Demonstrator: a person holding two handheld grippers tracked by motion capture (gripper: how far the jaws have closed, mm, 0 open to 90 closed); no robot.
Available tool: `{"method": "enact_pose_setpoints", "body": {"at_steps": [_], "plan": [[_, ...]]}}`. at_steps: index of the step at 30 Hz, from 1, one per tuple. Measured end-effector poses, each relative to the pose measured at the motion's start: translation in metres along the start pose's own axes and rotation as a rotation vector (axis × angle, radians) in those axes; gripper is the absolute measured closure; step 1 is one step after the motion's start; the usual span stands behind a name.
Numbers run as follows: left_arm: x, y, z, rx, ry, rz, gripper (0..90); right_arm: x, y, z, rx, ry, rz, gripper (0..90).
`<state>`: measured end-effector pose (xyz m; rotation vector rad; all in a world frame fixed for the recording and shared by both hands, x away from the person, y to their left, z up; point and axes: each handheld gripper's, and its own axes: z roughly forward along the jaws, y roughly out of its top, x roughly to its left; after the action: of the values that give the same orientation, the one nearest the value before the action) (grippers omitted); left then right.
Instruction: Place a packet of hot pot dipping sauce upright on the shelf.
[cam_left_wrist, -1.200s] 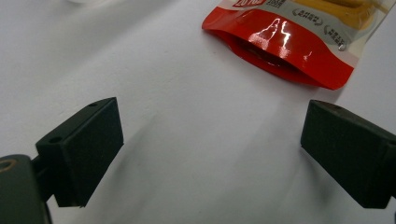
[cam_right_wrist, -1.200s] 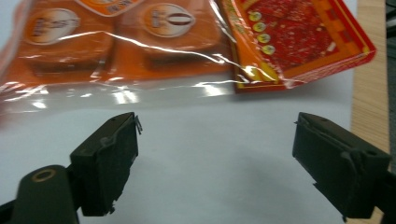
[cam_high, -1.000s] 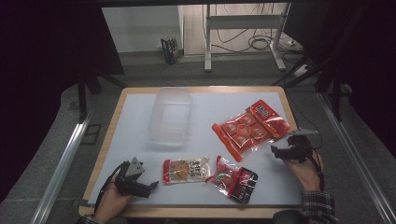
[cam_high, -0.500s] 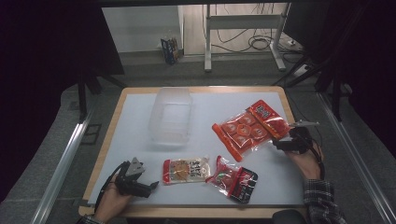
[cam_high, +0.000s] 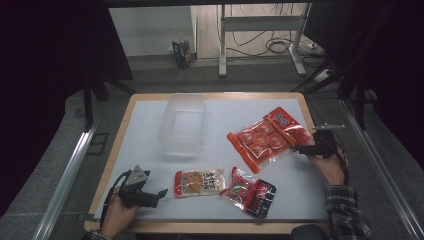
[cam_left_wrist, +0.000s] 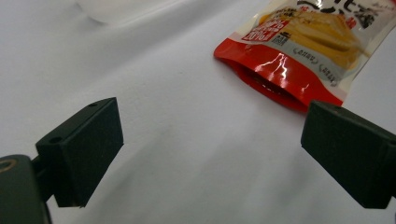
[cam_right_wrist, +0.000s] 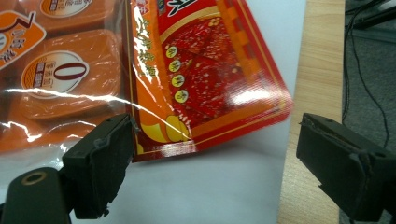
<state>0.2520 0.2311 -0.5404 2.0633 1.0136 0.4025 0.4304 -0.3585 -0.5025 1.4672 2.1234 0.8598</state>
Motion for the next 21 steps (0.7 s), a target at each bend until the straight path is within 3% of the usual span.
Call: {"method": "enact_pose_setpoints", "body": {"at_steps": [4, 8, 11, 14, 15, 21], "plan": [[0.000, 0.001, -0.001, -0.014, -0.018, -0.009, 5.2, -0.001, 0.004, 0.006, 0.009, 0.046, 0.028, 13.6], [-0.003, 0.001, -0.002, -0.014, -0.003, 0.018, 4.9, 0.003, 0.010, 0.007, 0.004, 0.071, 0.020, 18.7], [-0.007, 0.002, -0.003, -0.022, 0.007, 0.037, 4.2, 0.013, 0.019, 0.002, -0.008, 0.054, -0.046, 31.3], [-0.008, 0.002, -0.003, -0.018, 0.015, 0.051, 3.9, 0.017, 0.022, 0.001, -0.011, 0.035, -0.079, 36.8], [-0.009, 0.002, -0.002, -0.019, 0.026, 0.066, 3.8, 0.022, 0.026, -0.001, -0.013, 0.017, -0.116, 41.9], [-0.013, 0.002, -0.001, -0.012, 0.044, 0.135, 3.8, 0.021, 0.038, 0.004, 0.026, 0.011, -0.168, 50.4]]}}
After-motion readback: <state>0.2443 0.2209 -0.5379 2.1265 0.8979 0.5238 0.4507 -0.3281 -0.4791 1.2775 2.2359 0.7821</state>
